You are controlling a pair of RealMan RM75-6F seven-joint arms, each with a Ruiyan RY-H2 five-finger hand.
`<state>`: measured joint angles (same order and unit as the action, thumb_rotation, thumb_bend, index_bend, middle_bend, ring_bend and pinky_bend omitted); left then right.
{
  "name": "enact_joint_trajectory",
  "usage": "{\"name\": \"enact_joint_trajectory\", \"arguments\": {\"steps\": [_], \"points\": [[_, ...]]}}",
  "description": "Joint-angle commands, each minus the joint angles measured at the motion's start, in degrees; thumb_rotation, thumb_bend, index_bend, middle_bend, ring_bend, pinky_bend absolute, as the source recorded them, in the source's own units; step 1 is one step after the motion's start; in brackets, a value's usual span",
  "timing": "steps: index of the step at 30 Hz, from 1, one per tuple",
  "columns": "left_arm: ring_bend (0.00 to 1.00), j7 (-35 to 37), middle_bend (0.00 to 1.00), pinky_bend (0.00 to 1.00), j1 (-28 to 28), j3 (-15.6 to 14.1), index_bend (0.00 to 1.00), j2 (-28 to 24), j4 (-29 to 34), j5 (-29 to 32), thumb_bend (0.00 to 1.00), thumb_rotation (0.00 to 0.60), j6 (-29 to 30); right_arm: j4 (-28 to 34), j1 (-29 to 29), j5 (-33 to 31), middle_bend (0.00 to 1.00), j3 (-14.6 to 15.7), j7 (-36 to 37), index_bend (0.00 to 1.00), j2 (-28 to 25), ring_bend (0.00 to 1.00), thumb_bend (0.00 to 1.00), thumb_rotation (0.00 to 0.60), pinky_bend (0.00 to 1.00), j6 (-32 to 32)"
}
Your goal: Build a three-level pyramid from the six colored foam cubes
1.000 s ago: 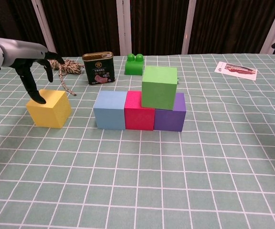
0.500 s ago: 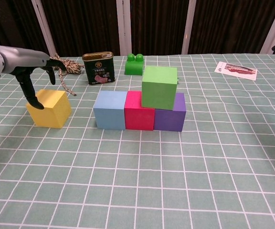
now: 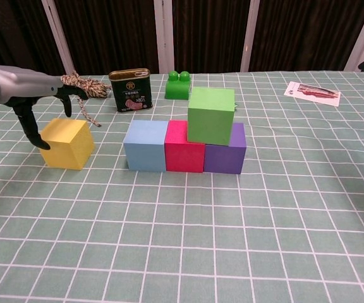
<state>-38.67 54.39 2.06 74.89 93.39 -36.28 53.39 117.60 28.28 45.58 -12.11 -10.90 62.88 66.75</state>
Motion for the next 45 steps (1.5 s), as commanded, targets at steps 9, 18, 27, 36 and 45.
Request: {"name": "enact_joint_trajectory", "arguments": {"steps": [9,18,27,36,45], "points": [[0.00,1.67,0.31,0.05,-0.64,-0.02,0.01,1.06,-1.80,-1.44,0.27,0.600,-0.48,-0.07,0.02,0.07,0.00,0.07,-0.26,0.00,0.23,0.00,0.31,0.600,0.00,0.14],[0.00,3.13,0.35,0.05,-1.38,0.40,0.02,1.23,-1.72,-3.16,0.31,0.600,0.22,0.14,0.00,0.39,0.00,0.22,-0.49,0.00,0.30,0.00,0.31,0.600,0.00,0.19],[0.00,3.31,0.36,0.05,-0.97,2.96,0.03,-3.01,3.93,-4.47,0.31,0.600,2.52,0.36,-0.06,0.46,0.00,0.00,0.06,0.00,0.04,0.00,0.31,0.600,0.00,-0.06],[0.00,0.17,0.36,0.05,2.53,7.22,0.03,-10.21,12.61,-0.76,0.31,0.600,3.21,1.00,-0.15,0.68,0.00,-0.28,0.98,0.00,-0.46,0.00,0.31,0.600,0.00,-0.53],[0.00,-5.23,0.36,0.05,9.80,9.65,0.03,-8.07,13.48,9.24,0.31,0.600,1.94,1.50,-0.16,0.61,0.00,-0.78,2.22,0.00,-1.13,0.00,0.31,0.600,0.00,-1.15]]}}
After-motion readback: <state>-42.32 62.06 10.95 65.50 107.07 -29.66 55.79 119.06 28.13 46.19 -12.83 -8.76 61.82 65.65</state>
